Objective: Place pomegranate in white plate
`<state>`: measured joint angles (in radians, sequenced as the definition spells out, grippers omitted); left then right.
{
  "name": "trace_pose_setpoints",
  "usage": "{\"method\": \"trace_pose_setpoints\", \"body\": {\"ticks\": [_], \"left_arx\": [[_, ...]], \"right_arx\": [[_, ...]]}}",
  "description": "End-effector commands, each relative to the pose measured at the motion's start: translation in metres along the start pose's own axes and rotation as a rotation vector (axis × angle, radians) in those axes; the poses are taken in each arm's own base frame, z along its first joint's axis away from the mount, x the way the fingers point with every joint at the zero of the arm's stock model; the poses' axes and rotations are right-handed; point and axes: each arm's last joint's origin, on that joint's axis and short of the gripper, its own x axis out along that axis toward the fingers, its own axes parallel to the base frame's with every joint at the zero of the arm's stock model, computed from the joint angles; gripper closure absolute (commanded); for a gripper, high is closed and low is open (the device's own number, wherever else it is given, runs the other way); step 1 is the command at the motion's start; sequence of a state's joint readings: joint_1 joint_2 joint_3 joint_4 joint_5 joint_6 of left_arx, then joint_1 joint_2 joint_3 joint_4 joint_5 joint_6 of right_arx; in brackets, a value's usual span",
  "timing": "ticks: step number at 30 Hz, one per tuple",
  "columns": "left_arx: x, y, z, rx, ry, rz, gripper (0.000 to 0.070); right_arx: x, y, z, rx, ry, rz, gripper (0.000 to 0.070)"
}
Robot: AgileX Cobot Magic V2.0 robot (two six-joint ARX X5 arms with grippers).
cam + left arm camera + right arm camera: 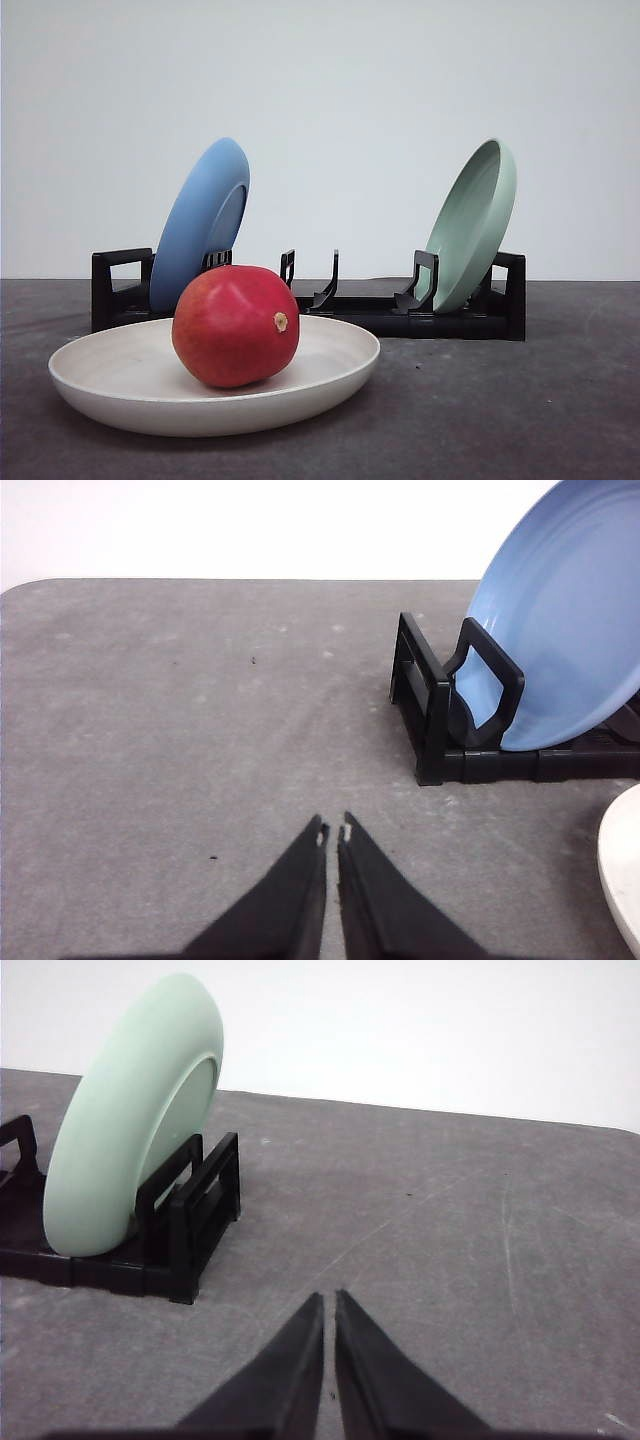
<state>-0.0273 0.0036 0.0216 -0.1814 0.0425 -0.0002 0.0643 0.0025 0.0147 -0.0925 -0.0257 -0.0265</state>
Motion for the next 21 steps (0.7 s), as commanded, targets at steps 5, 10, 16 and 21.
{"method": "trace_pose_setpoints", "body": {"ticks": [5, 10, 16, 21], "left_arx": [[0.0009, 0.0002, -0.0036, 0.007, 0.014, 0.002, 0.07], [0.0009, 0.0001, -0.0036, 0.007, 0.014, 0.002, 0.07], [0.0009, 0.0002, -0.0036, 0.007, 0.014, 0.002, 0.07], [0.0009, 0.0001, -0.0036, 0.007, 0.014, 0.002, 0.07]], "right_arx": [[0.0004, -0.0001, -0.0004, 0.0, -0.006, -0.002, 0.0684], [0.0004, -0.0001, -0.0004, 0.0, -0.006, -0.002, 0.0684], [0.0004, -0.0001, -0.0004, 0.0, -0.006, -0.002, 0.0684], [0.0004, -0.0001, -0.0004, 0.0, -0.006, -0.002, 0.0684]]}}
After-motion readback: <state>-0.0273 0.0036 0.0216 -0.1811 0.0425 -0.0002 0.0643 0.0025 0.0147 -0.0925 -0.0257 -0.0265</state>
